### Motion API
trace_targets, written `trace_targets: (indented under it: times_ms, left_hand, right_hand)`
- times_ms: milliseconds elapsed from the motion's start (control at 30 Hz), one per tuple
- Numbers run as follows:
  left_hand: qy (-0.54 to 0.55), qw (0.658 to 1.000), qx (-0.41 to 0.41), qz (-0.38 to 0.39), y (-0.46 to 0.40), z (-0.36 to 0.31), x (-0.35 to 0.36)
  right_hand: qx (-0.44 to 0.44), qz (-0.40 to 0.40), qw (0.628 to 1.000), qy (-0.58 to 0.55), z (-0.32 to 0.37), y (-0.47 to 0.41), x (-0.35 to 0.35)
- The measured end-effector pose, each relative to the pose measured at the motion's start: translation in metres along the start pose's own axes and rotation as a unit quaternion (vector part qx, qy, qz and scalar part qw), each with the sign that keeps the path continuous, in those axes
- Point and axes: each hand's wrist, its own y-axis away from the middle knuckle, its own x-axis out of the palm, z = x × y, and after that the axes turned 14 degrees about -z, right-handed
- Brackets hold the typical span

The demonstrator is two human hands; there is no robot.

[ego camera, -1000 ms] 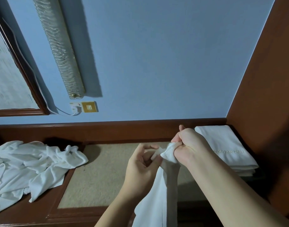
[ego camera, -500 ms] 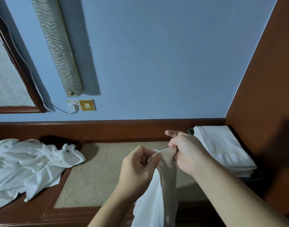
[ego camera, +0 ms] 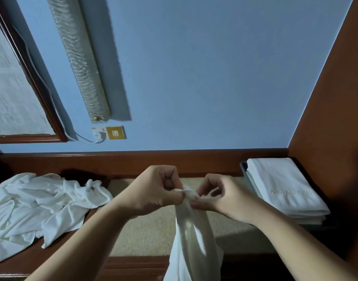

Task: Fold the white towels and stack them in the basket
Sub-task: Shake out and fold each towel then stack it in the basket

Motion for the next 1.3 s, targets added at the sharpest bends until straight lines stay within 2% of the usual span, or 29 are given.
trace_targets:
  times_ms: [133,267,400,500,600,733,833,933,1033,1133,1300]
  left_hand:
    - [-0.059,0.998,0.022,0.027,-0.003,-0.013,-0.011]
    - [-0.123,0.99,0.056,0.031,-0.003,-0.023,-0.019]
    - [-0.166,0.982,0.085,-0.02,0.0,-0.024,-0.024]
    - [-0.156,0.979,0.085,-0.099,0.0,-0.017,-0.024]
    - [-0.061,0.977,0.033,-0.204,0.001,-0.009,-0.017]
    - [0.144,0.956,-0.069,-0.248,0.004,0.003,-0.001]
    - [0.247,0.936,-0.131,-0.215,0.004,0.012,0.007]
    - [0.21,0.96,-0.15,-0.114,0.004,0.024,0.011]
    - [0.229,0.961,-0.142,-0.057,0.004,0.033,0.013]
    - [0.259,0.959,-0.104,-0.049,0.002,0.035,0.013]
    - [0.246,0.964,-0.034,-0.096,-0.006,0.02,0.011]
  right_hand:
    - [-0.004,0.046,0.993,-0.106,-0.005,-0.004,0.006]
    - [-0.02,0.051,0.996,-0.075,-0.001,-0.004,0.011]
    - [-0.026,0.016,0.999,-0.044,0.005,-0.01,0.017]
    - [-0.03,-0.027,0.998,-0.055,0.015,-0.014,0.022]
    - [-0.052,-0.083,0.991,-0.092,0.021,-0.017,0.028]
    - [-0.061,-0.105,0.988,-0.092,0.028,-0.022,0.031]
    - [-0.057,-0.108,0.989,-0.088,0.028,-0.023,0.033]
    - [-0.052,-0.111,0.987,-0.1,0.027,-0.024,0.031]
    - [-0.046,-0.133,0.985,-0.095,0.028,-0.025,0.025]
    - [-0.041,-0.149,0.981,-0.116,0.034,-0.026,0.019]
    - [-0.01,-0.144,0.974,-0.176,0.048,-0.031,0.009]
